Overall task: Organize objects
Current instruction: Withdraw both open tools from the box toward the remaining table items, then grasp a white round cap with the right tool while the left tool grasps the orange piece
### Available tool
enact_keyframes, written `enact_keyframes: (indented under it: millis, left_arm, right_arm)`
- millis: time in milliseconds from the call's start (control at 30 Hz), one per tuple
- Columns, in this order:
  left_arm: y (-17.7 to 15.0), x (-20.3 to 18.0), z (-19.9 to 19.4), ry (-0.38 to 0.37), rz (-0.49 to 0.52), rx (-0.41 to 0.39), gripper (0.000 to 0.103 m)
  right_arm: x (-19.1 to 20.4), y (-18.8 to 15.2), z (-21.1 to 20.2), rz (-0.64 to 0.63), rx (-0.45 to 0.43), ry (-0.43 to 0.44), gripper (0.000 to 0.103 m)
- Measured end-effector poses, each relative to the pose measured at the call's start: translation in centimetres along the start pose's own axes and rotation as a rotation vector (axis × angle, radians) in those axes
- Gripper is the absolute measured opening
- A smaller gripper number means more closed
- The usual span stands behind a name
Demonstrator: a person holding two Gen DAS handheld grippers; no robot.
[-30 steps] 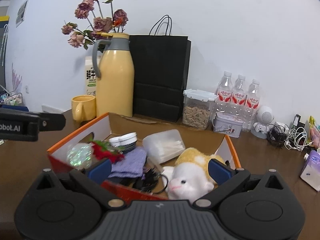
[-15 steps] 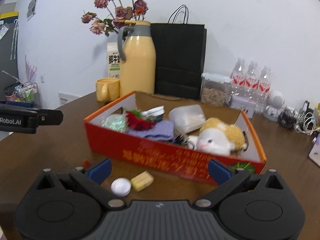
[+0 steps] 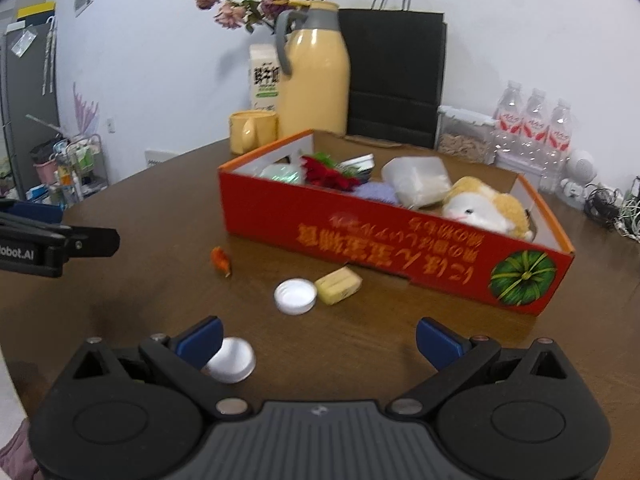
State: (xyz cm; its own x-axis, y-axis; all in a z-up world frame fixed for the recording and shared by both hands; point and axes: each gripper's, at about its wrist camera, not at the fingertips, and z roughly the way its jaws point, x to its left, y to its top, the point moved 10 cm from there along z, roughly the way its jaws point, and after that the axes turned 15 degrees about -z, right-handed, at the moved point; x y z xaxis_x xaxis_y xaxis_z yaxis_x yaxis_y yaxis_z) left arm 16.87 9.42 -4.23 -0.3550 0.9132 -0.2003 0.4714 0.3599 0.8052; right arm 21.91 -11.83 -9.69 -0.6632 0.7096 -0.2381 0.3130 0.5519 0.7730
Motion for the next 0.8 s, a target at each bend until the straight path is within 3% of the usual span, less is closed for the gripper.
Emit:
enact_keyframes:
  millis: [333, 433, 633, 800]
  left_arm:
    - [-1.8, 0.9, 0.0, -0.004, -0.024, 0.044, 0.103]
    - [-1.9, 1.0, 0.2, -0.005, -0.027, 0.05, 0.103]
    - [-2.2, 1.0, 0.6, -0.008, -0.03, 0.062, 0.103]
    - [-2.3, 1.0, 0.9, -0.005, -0.034, 0.069, 0.103]
  right_arm:
    - [2.6, -0.8, 1.2, -0.028, 0.033, 0.062, 0.103]
    - [3.1, -0.8, 1.3, -0.029, 0.031, 0.071, 0.098]
    - [4.1, -0.9, 1.5, -0.034, 0.02, 0.108, 0.079]
    - [4.9, -0.4, 1.2, -0.046, -0.009, 0.141, 0.049]
